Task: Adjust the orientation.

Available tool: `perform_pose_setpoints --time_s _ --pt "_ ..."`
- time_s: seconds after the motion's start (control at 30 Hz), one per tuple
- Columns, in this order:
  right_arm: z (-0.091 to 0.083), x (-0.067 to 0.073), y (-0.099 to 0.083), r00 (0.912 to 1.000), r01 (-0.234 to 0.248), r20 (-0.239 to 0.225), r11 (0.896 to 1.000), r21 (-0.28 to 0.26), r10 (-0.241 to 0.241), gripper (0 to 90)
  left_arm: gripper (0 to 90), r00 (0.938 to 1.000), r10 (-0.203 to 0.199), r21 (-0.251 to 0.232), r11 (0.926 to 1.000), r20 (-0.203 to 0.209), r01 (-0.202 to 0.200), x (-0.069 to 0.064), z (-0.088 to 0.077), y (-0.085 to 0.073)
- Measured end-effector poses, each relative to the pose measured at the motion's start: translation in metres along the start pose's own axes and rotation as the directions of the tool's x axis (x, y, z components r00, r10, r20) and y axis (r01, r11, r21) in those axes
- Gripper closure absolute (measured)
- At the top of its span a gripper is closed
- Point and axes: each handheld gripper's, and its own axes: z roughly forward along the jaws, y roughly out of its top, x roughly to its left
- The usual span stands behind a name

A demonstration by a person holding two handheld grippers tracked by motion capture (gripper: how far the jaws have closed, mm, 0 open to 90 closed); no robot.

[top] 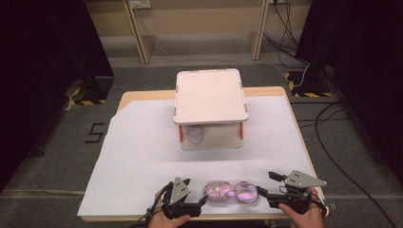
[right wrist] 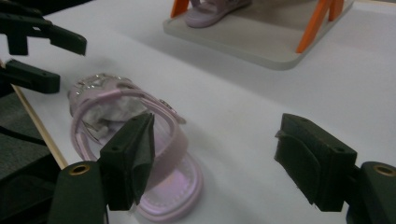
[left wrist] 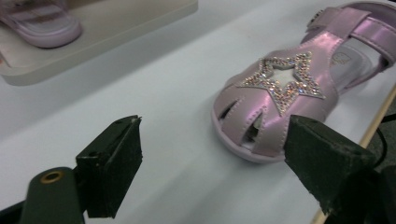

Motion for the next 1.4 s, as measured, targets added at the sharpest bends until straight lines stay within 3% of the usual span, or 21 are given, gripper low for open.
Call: perform_pose_setpoints --time_s 0.23,0.33,0.6,0.87,1.13,1.4 --pt "0.009 0.012 0.000 0.9944 0.032 -0.102 0.999 0.036 -0.029 30.3 18.0 0.9999 0.012 0.042 0.9990 -0.002 -0.012 -0.001 0.012 -0.002" --pt "0.013 0.019 0.000 0.9893 0.052 -0.139 0.997 0.057 -0.043 32.1 18.4 0.9992 0.024 0.034 0.9992 -0.032 -0.023 0.003 0.014 0.001" --pt "0.020 0.033 0.000 0.9711 0.107 -0.223 0.990 0.091 -0.084 35.8 20.1 0.9984 -0.006 0.037 0.9993 -0.057 0.008 0.019 0.030 0.010" --pt "0.023 0.044 0.001 0.9608 0.136 -0.253 0.988 0.077 -0.112 40.1 20.0 0.9983 -0.002 0.030 0.9995 -0.058 0.003 0.028 0.052 0.027" --pt "0.024 0.050 0.003 0.9606 0.142 -0.250 0.988 0.063 -0.122 42.4 21.4 0.9989 0.003 0.030 0.9996 -0.047 -0.001 0.035 0.071 0.033" --pt "0.027 0.055 0.004 0.9624 0.145 -0.239 0.988 0.054 -0.129 41.2 21.9 0.9991 0.001 0.029 0.9996 -0.043 0.000 0.038 0.068 0.032"
